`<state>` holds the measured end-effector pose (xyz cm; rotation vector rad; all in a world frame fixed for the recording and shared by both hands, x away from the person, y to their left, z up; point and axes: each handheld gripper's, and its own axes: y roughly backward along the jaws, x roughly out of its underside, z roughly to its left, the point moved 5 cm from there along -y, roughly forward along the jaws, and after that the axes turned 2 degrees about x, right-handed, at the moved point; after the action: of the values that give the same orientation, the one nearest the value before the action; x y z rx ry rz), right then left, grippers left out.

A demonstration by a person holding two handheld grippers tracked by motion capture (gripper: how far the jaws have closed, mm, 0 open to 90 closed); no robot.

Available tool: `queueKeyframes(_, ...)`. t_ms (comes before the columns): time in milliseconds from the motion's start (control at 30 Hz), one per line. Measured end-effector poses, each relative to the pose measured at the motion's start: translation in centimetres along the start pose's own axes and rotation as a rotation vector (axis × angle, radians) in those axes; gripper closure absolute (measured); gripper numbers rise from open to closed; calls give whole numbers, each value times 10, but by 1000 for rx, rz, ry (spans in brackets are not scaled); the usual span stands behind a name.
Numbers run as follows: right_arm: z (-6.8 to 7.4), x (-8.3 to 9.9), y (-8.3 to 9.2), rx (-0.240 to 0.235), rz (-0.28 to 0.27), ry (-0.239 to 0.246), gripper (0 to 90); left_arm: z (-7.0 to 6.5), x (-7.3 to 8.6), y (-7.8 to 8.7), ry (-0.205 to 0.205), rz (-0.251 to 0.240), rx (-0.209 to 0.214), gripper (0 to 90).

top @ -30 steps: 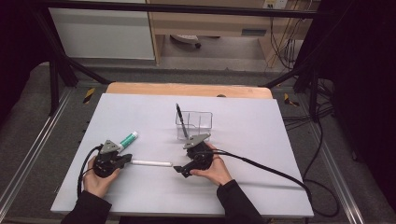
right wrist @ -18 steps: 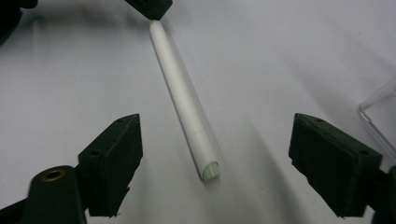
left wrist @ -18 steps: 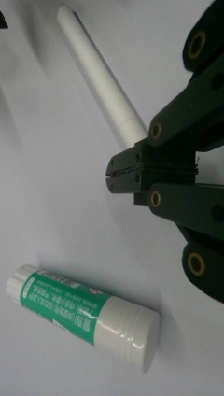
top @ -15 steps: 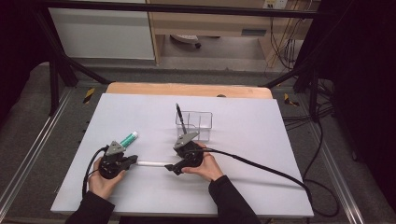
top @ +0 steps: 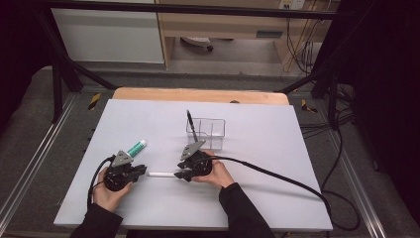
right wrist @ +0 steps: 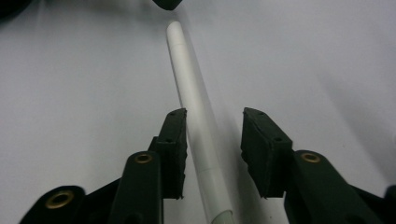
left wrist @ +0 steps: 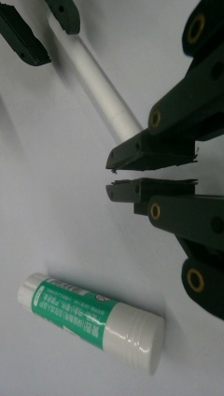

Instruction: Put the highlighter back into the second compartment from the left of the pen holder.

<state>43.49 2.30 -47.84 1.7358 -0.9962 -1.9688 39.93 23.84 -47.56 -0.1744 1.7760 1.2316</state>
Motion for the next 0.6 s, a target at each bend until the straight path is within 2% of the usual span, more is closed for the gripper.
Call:
queueKeyframes(267, 1, 5, -4, -57, 9, 43, 741, 0, 1, 7, -8, -3, 17, 683)
queueKeyframes(600, -3, 8, -6, -93, 5, 67, 787, -1, 2, 12, -1, -4, 32, 486)
